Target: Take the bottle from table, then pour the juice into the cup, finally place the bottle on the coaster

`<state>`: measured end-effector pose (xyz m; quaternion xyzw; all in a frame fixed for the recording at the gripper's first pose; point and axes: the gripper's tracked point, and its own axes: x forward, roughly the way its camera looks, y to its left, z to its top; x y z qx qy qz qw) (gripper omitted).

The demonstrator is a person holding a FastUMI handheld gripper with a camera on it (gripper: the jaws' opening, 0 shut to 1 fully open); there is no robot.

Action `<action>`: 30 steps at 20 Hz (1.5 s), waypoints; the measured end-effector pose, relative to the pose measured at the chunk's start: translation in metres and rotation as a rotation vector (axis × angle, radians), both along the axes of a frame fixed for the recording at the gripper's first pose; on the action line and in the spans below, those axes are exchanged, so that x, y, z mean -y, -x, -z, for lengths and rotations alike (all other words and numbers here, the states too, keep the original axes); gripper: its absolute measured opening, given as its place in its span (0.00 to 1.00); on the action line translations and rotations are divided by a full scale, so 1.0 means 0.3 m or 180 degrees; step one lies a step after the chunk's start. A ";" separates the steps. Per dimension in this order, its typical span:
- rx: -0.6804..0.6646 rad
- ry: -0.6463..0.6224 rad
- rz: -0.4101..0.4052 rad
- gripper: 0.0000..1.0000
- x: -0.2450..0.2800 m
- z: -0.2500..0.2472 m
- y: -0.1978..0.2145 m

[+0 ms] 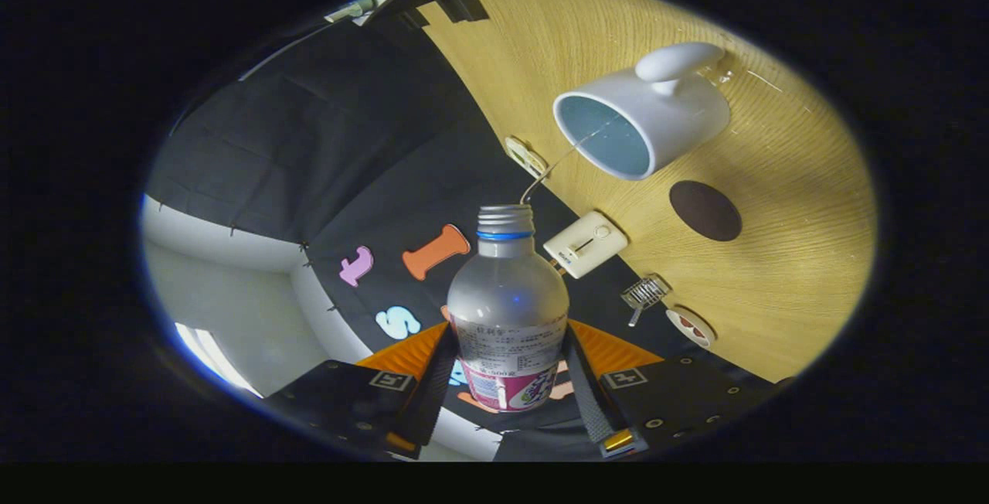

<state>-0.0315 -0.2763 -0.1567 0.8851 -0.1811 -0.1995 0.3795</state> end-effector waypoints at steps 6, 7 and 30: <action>-0.0039 -0.0056 0.0005 0.74 0.008 0.032 0.008; -0.0046 -0.0070 0.0005 0.74 0.011 0.043 0.006; -0.0899 0.1025 -0.0520 0.74 -0.034 0.234 0.008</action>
